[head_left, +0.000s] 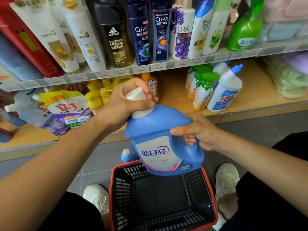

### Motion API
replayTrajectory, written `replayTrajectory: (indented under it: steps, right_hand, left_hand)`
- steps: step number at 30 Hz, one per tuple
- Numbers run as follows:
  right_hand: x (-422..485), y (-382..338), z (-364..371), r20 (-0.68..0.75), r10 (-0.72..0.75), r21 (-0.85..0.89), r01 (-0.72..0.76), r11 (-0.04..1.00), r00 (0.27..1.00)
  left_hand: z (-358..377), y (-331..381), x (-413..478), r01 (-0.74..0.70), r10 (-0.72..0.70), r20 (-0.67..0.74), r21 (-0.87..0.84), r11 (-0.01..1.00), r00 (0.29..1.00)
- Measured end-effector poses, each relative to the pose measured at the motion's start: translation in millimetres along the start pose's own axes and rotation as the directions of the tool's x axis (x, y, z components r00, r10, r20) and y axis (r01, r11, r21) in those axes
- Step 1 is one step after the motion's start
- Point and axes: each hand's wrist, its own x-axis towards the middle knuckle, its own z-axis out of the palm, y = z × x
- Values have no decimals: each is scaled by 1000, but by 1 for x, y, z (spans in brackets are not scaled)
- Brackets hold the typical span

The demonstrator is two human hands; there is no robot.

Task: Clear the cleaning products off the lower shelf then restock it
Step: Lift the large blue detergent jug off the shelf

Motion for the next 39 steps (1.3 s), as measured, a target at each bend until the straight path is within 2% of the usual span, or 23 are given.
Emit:
replayTrajectory:
  steps: [4, 7, 9, 12, 15, 19, 22, 24, 26, 30, 33, 35, 39]
  right_hand:
    - [-3, 3, 9, -86, -53, -58, 49, 997, 995]
    - [-5, 1, 13, -169, -110, -141, 86, 986, 979]
    - [-6, 1, 14, -214, -129, -170, 93, 981, 968]
    - [-6, 3, 15, -257, -126, -157, 87, 984, 958]
    - [-5, 5, 10, -255, -124, -95, 102, 990, 959]
    - [-6, 6, 4, -163, -181, -72, 171, 983, 970]
    - [-5, 4, 2, -88, -175, -13, 175, 985, 981]
    - [-3, 3, -1, -58, -137, 83, 142, 986, 989]
    - [-1, 2, -3, -1, -112, 169, 111, 979, 994]
    - [3, -1, -6, 65, -132, 229, 114, 967, 989]
    - [6, -1, -3, 67, -131, 245, 111, 963, 989]
    - [6, -1, -2, 67, -117, 231, 98, 968, 991]
    - [9, -6, -7, 57, -80, 78, 76, 994, 995]
  left_hand:
    - [10, -9, -5, -60, 73, -227, 64, 996, 971]
    - [14, -13, -5, -69, 105, -346, 115, 991, 932]
    - [16, -16, -3, -65, 145, -392, 210, 975, 908]
    - [18, -22, -3, 26, 140, -412, 371, 928, 901]
    - [16, -29, -6, 157, 41, -488, 358, 920, 872]
    - [16, -30, -14, 246, -8, -564, 348, 904, 826]
    - [27, -30, -22, 309, -134, -478, 310, 899, 868]
    - [40, -34, -27, 398, -307, -320, 274, 875, 896]
    - [53, -38, -32, 432, -398, -172, 268, 861, 901]
    - [61, -41, -34, 339, -333, -70, 270, 901, 940]
    - [59, -43, -34, 254, -254, -54, 389, 886, 966]
    - [57, -46, -33, 260, -253, -73, 416, 872, 965]
    - [54, -41, -30, 333, -325, -79, 300, 894, 942]
